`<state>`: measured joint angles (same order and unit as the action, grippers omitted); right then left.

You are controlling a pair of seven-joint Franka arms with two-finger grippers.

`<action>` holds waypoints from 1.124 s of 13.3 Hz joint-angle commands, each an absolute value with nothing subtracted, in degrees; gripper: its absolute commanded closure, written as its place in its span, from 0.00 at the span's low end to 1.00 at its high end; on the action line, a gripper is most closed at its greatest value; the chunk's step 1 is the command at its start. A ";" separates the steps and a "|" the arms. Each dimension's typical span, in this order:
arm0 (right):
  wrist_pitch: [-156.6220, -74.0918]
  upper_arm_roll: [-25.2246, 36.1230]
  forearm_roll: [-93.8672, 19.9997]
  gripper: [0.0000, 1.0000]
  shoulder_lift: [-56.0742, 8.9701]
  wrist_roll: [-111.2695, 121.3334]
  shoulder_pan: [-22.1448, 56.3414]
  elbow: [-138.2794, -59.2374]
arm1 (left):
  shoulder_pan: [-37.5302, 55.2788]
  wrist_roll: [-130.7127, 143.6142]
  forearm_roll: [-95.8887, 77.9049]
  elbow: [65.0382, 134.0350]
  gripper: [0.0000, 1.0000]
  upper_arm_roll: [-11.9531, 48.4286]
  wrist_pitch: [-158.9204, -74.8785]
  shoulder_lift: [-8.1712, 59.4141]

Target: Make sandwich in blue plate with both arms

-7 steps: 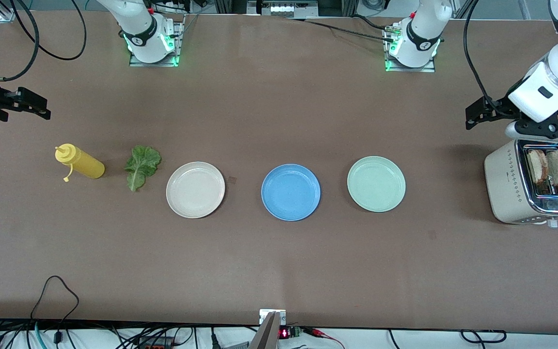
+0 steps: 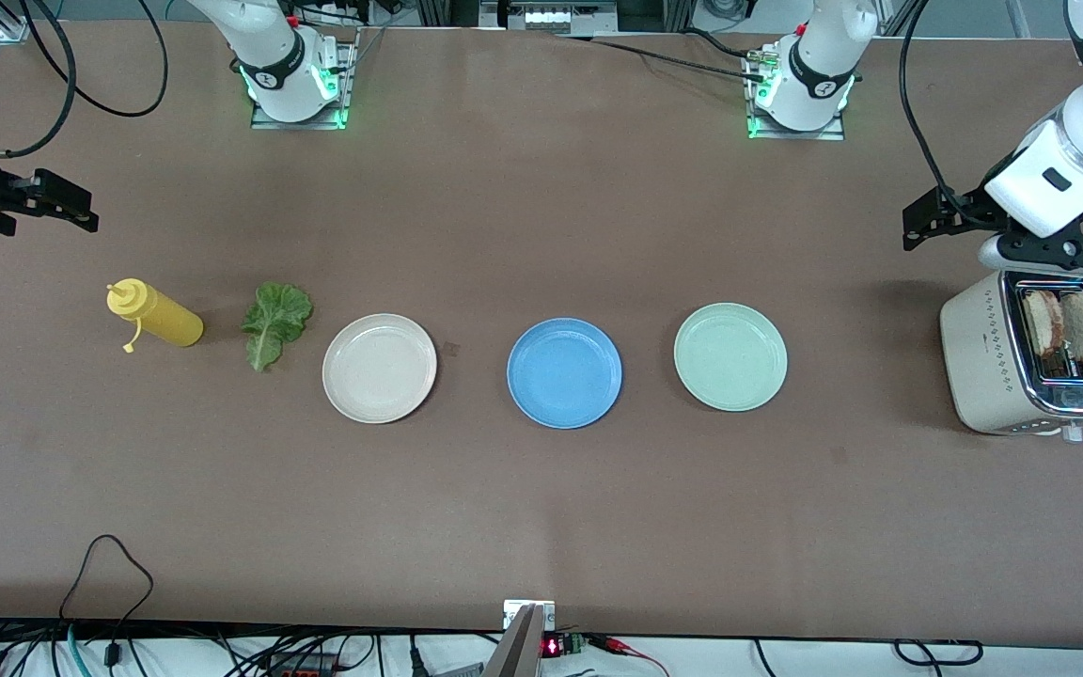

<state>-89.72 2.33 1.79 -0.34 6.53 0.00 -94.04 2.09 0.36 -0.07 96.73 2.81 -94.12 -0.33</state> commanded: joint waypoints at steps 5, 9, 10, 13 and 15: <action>-89.03 2.29 1.49 0.00 -0.62 5.89 -0.09 -93.16 | 2.29 -0.53 0.97 93.96 0.00 2.90 -90.53 1.23; -89.12 2.29 1.49 0.00 -0.62 5.89 -0.09 -93.16 | 1.50 -0.53 1.32 94.13 0.00 2.46 -88.87 2.89; -89.03 2.29 1.49 0.00 -0.62 5.89 -0.09 -93.16 | 1.49 -0.61 3.06 94.04 0.00 2.11 -87.12 3.77; -89.12 2.29 1.49 0.00 -1.05 5.98 0.17 -93.16 | 0.28 -1.14 13.25 94.13 0.00 1.85 -86.05 7.11; -89.12 2.29 1.49 0.00 -1.14 5.89 0.44 -93.16 | -3.68 -5.76 18.78 93.87 0.00 1.93 -86.75 10.18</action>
<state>-89.70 2.32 1.79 -0.62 6.53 0.09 -94.04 -0.74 -0.79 14.73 96.03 1.90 -87.59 7.22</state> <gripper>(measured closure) 0.000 0.000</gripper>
